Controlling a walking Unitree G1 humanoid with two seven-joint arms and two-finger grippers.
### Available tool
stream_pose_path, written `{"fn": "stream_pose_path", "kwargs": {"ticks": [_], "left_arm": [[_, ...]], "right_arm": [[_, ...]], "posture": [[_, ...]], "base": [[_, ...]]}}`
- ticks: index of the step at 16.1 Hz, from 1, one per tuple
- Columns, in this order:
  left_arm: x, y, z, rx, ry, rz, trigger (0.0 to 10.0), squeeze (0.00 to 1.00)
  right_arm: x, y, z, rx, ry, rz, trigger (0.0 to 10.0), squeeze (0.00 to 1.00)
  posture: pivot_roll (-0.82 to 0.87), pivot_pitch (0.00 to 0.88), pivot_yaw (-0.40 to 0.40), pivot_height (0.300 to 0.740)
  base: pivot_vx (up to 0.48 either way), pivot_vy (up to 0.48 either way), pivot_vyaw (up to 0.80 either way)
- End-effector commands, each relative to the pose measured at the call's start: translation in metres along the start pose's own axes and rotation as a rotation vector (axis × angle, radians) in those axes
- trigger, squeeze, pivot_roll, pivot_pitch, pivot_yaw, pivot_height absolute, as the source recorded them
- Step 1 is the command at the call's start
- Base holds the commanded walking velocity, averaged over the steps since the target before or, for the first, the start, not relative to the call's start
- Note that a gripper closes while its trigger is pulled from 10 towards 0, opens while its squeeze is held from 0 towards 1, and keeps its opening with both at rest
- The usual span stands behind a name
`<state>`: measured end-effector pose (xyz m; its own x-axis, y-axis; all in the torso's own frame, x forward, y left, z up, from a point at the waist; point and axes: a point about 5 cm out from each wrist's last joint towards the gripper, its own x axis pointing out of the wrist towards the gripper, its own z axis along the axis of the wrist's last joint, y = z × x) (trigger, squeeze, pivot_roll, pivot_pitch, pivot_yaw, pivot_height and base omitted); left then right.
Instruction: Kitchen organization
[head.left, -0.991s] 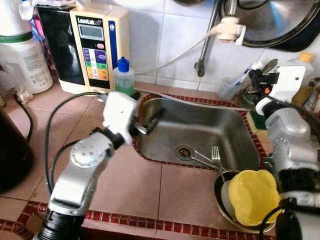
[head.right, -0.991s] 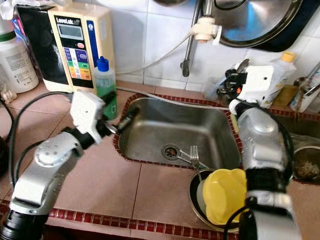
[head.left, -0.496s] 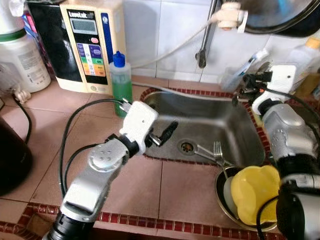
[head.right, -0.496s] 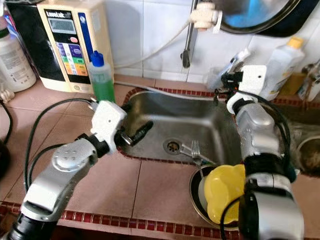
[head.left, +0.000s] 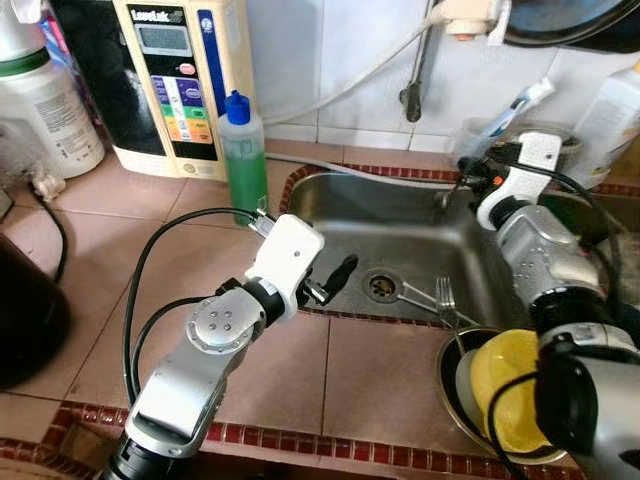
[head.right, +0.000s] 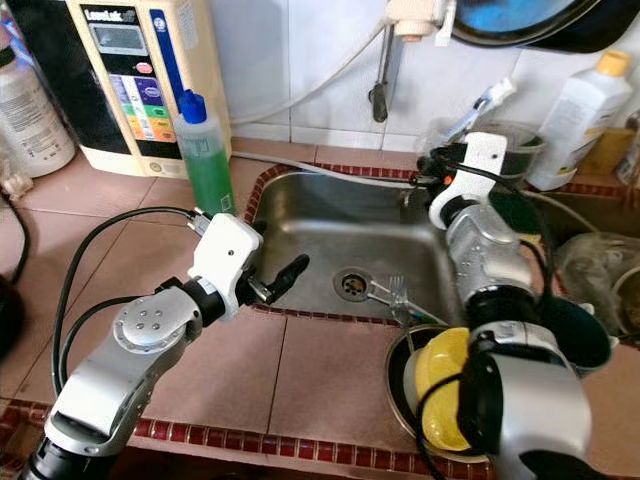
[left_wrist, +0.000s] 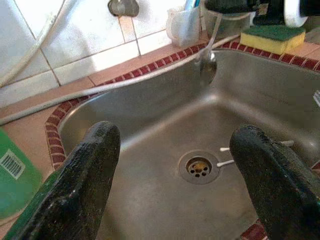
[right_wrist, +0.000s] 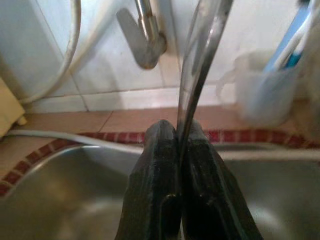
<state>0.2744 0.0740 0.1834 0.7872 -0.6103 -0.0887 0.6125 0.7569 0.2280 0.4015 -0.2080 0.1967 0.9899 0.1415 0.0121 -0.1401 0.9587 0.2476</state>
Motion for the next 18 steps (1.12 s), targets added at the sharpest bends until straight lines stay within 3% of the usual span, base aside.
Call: {"fn": "stream_pose_path", "kwargs": {"ticks": [1,5,9,10,18], "left_arm": [[0.000,-0.003,0.005,0.010,-0.013,-0.014,10.0,0.00],[0.002,-0.004,0.008,0.007,-0.018,-0.006,10.0,0.00],[0.002,-0.003,0.008,0.002,-0.020,0.002,10.0,0.00],[0.002,-0.003,0.008,0.003,-0.022,0.005,10.0,0.00],[0.004,-0.001,0.009,0.007,-0.034,0.016,10.0,0.00]], "right_arm": [[0.003,0.003,0.003,0.043,0.001,-0.004,10.0,0.00],[0.005,0.005,-0.012,0.111,0.056,-0.048,10.0,0.00],[0.005,0.004,-0.013,0.147,0.060,-0.056,10.0,0.00],[0.006,0.003,-0.010,0.156,0.053,-0.058,10.0,1.00],[0.007,0.003,-0.002,0.166,0.024,-0.058,10.0,1.00]], "posture": [[0.04,0.138,0.000,0.732],[0.05,0.123,-0.007,0.732],[0.04,0.115,-0.010,0.732],[0.04,0.111,-0.010,0.732],[0.04,0.102,-0.012,0.732]], "base": [[0.000,0.000,0.00],[0.000,0.000,0.00],[0.000,0.000,0.00],[0.000,0.000,0.00],[0.000,0.000,0.00]]}}
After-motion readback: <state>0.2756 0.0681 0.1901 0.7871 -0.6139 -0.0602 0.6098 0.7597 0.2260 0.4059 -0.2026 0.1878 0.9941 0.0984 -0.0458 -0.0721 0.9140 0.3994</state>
